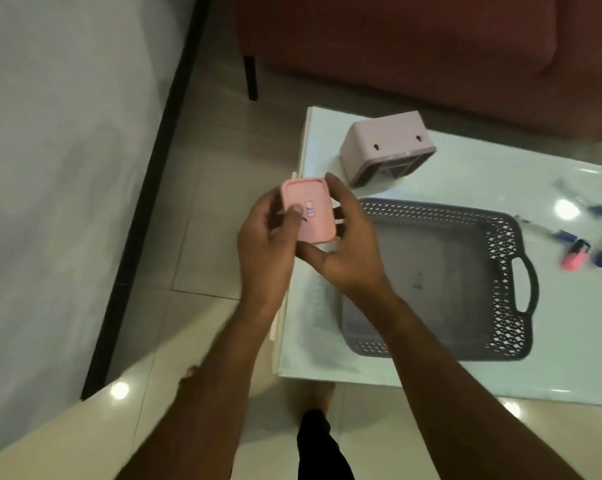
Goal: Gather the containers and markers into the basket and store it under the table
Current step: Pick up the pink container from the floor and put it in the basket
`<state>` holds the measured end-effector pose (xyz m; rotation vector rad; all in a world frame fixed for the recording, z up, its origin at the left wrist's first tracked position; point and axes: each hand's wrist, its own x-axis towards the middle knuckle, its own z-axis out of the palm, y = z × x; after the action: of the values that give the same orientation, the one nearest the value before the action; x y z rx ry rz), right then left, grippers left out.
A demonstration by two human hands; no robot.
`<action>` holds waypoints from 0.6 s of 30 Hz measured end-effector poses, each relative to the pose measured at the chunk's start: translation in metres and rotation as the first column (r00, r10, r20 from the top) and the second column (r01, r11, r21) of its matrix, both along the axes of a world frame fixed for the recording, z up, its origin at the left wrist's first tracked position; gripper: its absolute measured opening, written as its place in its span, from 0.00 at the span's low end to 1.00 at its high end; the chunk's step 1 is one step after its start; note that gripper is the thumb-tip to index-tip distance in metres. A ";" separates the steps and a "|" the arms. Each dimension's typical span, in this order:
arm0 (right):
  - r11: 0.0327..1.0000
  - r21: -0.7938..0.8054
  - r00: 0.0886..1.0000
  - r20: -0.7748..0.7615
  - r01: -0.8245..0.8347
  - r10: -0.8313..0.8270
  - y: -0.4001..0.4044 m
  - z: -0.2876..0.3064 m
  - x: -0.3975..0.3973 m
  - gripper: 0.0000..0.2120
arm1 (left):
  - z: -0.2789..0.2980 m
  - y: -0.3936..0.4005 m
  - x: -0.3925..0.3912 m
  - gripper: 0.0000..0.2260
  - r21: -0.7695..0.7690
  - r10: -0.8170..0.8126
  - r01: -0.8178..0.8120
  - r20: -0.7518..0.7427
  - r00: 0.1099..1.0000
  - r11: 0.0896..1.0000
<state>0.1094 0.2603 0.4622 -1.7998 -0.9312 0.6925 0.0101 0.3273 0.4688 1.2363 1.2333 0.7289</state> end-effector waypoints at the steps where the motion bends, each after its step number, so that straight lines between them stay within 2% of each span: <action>1: 1.000 0.005 0.999 0.035 0.020 -0.020 -0.014 0.001 0.010 0.47 | 0.001 -0.011 0.010 0.14 0.036 -0.020 0.020 -0.020 1.000 0.999; 5: 0.997 -0.023 0.991 0.120 0.068 -0.065 -0.055 0.005 0.048 0.45 | 0.005 -0.047 0.053 0.13 0.157 -0.072 0.097 -0.156 0.985 0.983; 9: 0.990 -0.075 0.989 0.096 0.115 -0.108 -0.077 -0.012 0.070 0.35 | 0.000 -0.068 0.080 0.13 0.134 -0.143 0.195 -0.328 0.934 0.972; 12: 0.973 -0.167 0.986 0.087 0.156 -0.143 -0.081 -0.033 0.075 0.31 | -0.009 -0.077 0.091 0.14 0.135 -0.189 0.291 -0.499 0.846 0.947; 15: 0.953 -0.243 0.982 0.097 0.179 -0.160 -0.081 -0.051 0.079 0.33 | -0.011 -0.083 0.102 0.15 0.116 -0.220 0.371 -0.631 0.744 0.921; 18: 0.959 -0.233 0.983 0.128 0.159 -0.132 -0.080 -0.060 0.083 0.31 | -0.017 -0.084 0.110 0.15 0.041 -0.261 0.419 -0.725 0.637 0.907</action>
<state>0.1919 0.1807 0.4023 -2.1196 -0.8025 0.6390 0.1204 0.2435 0.4517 1.9790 1.4816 0.0593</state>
